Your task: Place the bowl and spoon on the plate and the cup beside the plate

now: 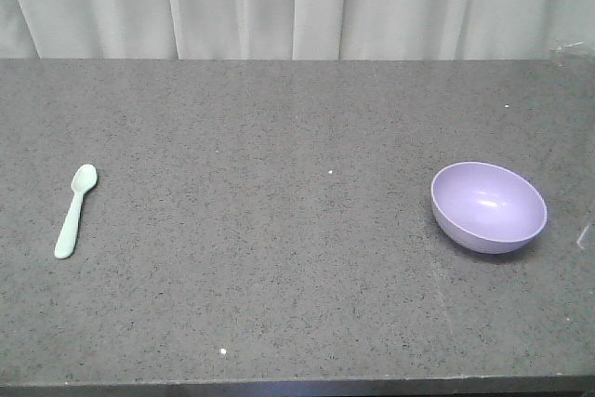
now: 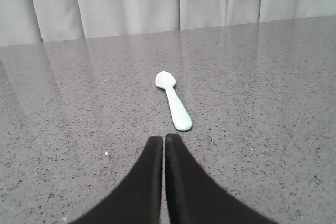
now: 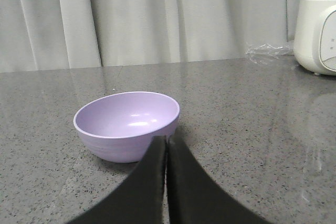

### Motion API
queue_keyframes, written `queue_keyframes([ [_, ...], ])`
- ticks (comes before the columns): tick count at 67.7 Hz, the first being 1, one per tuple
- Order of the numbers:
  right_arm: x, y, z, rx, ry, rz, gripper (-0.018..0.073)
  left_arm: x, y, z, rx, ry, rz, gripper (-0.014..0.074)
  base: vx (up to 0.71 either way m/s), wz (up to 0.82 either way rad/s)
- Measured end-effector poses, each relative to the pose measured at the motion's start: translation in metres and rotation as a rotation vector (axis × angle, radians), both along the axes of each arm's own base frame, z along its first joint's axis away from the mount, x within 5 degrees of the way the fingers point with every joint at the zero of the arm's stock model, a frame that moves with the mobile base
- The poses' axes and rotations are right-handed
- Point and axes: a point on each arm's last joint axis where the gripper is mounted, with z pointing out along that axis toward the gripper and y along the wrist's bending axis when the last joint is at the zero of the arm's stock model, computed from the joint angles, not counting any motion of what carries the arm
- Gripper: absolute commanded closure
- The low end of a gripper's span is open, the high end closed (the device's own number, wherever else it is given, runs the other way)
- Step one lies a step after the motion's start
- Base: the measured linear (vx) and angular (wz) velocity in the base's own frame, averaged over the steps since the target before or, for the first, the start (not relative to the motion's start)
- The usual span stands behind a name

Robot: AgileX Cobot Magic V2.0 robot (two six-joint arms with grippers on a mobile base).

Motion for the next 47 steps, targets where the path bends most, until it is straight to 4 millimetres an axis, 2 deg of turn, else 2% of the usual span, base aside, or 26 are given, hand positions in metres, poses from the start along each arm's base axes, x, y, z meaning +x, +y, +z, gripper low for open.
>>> queue_keyframes([
  [47, 0.0000, 0.0000, 0.0000, 0.000, 0.000, 0.000, 0.0562, 0.0000, 0.0000, 0.0000, 0.000, 0.000, 0.000, 0.0603, 0.01, 0.00],
])
